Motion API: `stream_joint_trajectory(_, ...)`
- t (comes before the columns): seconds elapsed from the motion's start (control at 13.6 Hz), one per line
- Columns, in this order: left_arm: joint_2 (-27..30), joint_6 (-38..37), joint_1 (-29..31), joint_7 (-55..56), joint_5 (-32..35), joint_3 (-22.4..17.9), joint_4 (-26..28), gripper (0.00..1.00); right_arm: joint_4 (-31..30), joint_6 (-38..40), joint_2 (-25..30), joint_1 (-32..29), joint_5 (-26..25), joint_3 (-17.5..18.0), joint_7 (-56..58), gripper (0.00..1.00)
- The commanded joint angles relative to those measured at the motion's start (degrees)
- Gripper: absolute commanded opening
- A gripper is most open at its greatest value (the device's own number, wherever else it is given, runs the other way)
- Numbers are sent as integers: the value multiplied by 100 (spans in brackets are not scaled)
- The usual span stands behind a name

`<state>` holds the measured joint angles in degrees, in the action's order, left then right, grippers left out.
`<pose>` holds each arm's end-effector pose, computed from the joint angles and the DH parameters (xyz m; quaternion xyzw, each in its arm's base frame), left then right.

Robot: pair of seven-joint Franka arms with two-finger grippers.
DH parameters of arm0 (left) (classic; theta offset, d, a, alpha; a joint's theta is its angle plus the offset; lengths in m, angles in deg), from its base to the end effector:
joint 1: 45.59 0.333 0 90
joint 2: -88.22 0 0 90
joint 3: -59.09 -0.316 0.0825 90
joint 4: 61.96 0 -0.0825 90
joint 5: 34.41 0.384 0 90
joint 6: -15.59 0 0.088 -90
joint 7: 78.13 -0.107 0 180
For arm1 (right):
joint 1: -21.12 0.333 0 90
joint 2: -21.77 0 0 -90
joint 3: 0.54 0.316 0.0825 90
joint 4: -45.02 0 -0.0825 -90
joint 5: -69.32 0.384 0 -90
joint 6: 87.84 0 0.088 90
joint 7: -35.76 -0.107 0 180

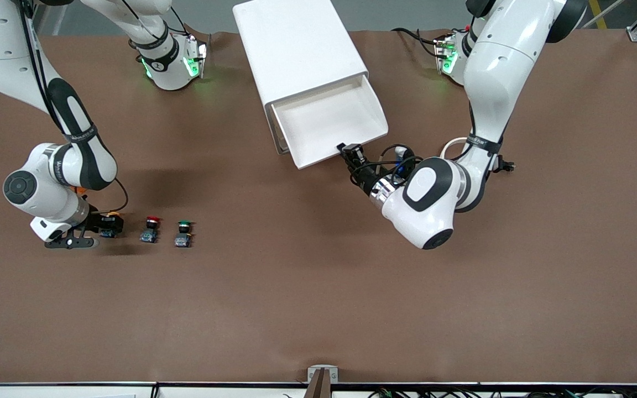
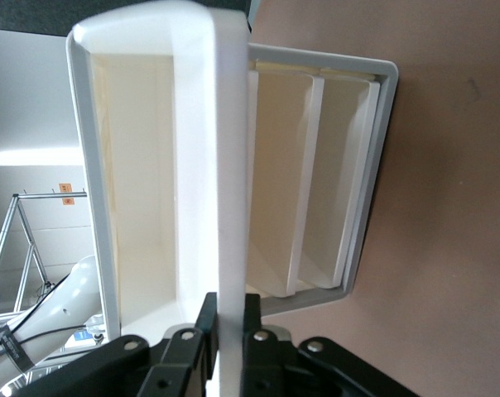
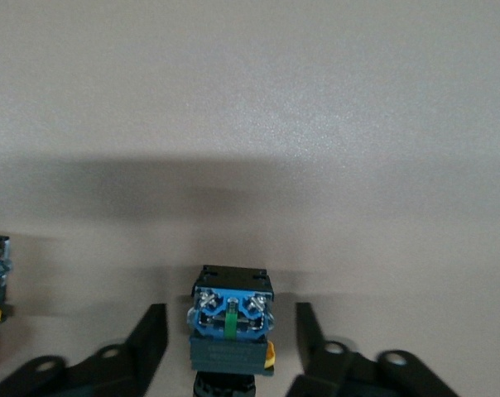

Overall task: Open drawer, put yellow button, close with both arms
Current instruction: 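Pull the drawer open with the left gripper while the right grasps the button, then lift the yellow button with the right gripper while the left gripper withdraws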

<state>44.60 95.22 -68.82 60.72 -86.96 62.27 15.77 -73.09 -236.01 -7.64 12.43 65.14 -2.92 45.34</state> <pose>0.5603 -0.3764 0.2819 -0.3939 -0.7339 0.4906 0.2562 0.5813 -0.1123 0.1823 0.9993 0.0206 0.0002 0.0301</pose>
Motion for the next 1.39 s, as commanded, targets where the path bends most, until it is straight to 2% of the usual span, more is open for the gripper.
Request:
stream_joint_trajectory(0.0, 2, -150, 125, -94, -36, -203, -169, 83, 139, 8, -65, 25, -39, 36, -114, 1)
stream_joint_trajectory(0.07, -6, -150, 125, -112, -27, -282, -292, 100, 165, 17, -57, 25, -39, 36, -175, 0)
stream_joint_trajectory(0.37, 28, -150, 125, -453, -27, -914, -653, 100, 183, 78, 31, 33, -39, 62, -430, 0)
stream_joint_trajectory(0.51, 37, -150, 125, -866, -27, -1257, -697, 100, 174, 252, 320, 199, -39, 62, -570, 0)
stream_joint_trajectory(0.88, 186, -150, 116, -2132, 8, -2267, -706, 100, 340, 2280, 1392, 700, -39, 62, -1825, 0)
stream_joint_trajectory(1.17, 257, -150, 125, -2843, 26, -2830, -697, 100, 954, 4230, 2227, 1499, -39, 62, -3292, 0)
stream_joint_trajectory(1.32, 257, -141, 73, -3274, 43, -3103, -715, 100, 1612, 5338, 2360, 2148, -48, 62, -4363, 0)
